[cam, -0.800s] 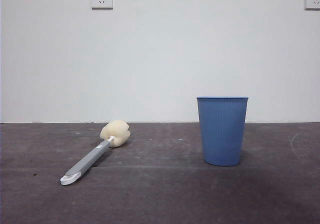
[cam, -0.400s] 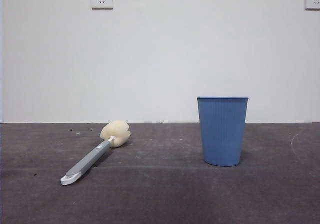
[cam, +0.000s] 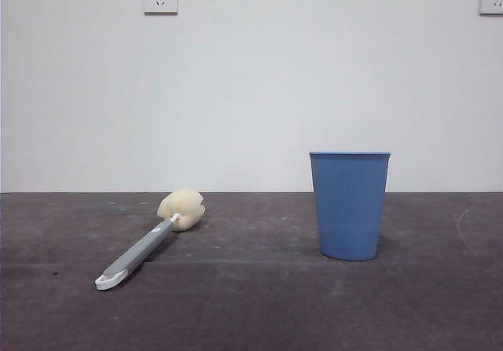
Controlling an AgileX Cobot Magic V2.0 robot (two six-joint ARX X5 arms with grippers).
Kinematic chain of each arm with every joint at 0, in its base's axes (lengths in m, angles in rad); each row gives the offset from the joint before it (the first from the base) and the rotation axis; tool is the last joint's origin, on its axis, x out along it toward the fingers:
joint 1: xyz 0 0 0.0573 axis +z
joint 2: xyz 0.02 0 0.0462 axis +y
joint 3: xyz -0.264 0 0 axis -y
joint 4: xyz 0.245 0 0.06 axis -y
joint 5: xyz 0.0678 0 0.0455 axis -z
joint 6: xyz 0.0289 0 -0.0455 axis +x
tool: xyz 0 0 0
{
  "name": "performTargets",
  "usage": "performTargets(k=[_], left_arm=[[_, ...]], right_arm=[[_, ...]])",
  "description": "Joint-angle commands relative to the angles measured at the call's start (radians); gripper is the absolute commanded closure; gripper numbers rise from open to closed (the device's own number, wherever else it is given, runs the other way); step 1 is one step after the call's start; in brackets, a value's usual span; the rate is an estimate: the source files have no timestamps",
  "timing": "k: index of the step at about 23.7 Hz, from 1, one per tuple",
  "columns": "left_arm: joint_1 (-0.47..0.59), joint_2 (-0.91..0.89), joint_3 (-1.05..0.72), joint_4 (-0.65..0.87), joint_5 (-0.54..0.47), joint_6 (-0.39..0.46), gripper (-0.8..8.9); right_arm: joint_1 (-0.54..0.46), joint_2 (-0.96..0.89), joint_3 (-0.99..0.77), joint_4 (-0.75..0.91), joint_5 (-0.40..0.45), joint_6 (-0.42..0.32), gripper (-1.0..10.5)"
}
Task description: Pick up the cup brush,pick up the cup,insert the brush into the cup,clean the cup,put the cup brush back,put the cup back to the fixed position on the table
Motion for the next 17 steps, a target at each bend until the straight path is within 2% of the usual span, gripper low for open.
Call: performTargets(k=[1,5,6,7,8,9,10,17], left_arm=[[-0.012,0.002,0.001,-0.005,0.002,0.030,8.20],[-0.030,0.002,0.001,-0.005,0.000,0.029,8.15],[-0.032,0.002,0.001,-0.005,0.000,0.028,8.07],[-0.034,0.002,0.001,-0.005,0.001,0.020,7.40],[-0.037,0.002,0.001,-0.005,0.001,0.017,5.73],[-0.037,0.002,0.001,-0.005,0.001,0.013,3.41],[-0.040,0.002,0.001,-0.003,0.001,0.013,1.78],[-0.090,0.094,0.001,0.056,0.005,0.004,1.62]], right_arm=[[0.003,-0.001,0.002,-0.003,-0.002,-0.019,9.6],[0.007,-0.001,0.002,-0.002,-0.001,-0.019,9.4],[0.007,-0.001,0.002,-0.001,-0.002,-0.019,8.8],[0.007,-0.001,0.002,-0.001,-0.002,-0.018,7.5],[0.007,-0.001,0.002,-0.001,-0.002,-0.018,5.9],[0.007,-0.001,0.002,-0.001,-0.002,-0.017,4.4],[0.008,-0.001,0.002,-0.001,-0.002,-0.014,3.7],[0.009,-0.001,0.002,0.003,-0.002,-0.014,3.8]])
